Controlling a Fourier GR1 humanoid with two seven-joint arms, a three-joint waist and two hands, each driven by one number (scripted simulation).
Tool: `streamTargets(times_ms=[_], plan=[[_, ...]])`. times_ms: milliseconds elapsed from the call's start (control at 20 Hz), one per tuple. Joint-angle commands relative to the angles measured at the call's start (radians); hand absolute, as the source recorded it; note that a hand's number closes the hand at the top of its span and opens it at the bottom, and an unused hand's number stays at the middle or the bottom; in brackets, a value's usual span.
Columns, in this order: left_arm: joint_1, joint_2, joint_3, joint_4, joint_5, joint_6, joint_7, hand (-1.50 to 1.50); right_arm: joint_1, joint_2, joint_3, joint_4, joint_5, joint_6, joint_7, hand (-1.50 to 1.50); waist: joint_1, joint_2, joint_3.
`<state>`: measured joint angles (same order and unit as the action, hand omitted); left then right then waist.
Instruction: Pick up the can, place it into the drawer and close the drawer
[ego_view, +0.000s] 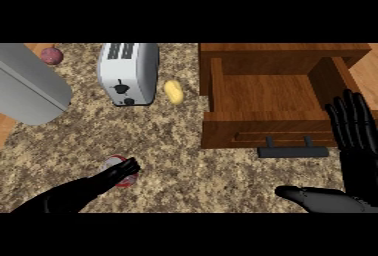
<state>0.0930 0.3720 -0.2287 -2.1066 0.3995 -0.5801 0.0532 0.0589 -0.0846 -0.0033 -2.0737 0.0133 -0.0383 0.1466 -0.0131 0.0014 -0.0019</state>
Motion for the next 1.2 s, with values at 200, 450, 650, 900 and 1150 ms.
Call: streamTargets(times_ms=[200, 450, 650, 900, 1150], plan=[[0.061, 0.223, 0.19, 0.092, 0.248, -0.309, -0.046, -1.5, 0.129, -0.04, -0.081, -0.025, -0.066, 0.059, -0.01, -1.5, 0.01, -0.002, 0.002], [0.057, 0.258, 0.256, 0.135, 0.351, -0.342, 0.025, -1.5, 0.115, -0.029, -0.09, -0.057, -0.069, 0.056, 0.04, -1.5, 0.013, -0.002, 0.002], [0.011, 0.226, 0.242, 0.163, 0.372, -0.311, 0.085, -1.5, 0.207, -0.016, -0.099, -0.076, -0.086, 0.102, -0.033, -1.5, 0.009, -0.002, 0.002], [-0.092, 0.199, 0.249, 0.266, 0.344, -0.324, 0.12, -1.5, 0.092, -0.053, -0.178, 0.016, -0.132, 0.112, -0.002, -1.5, 0.009, -0.001, 0.002], [-0.041, 0.08, 0.283, 0.302, 0.199, -0.412, 0.07, -1.5, 0.203, -0.004, -0.128, 0.007, -0.054, 0.137, -0.102, -1.5, 0.011, -0.002, 0.002]])
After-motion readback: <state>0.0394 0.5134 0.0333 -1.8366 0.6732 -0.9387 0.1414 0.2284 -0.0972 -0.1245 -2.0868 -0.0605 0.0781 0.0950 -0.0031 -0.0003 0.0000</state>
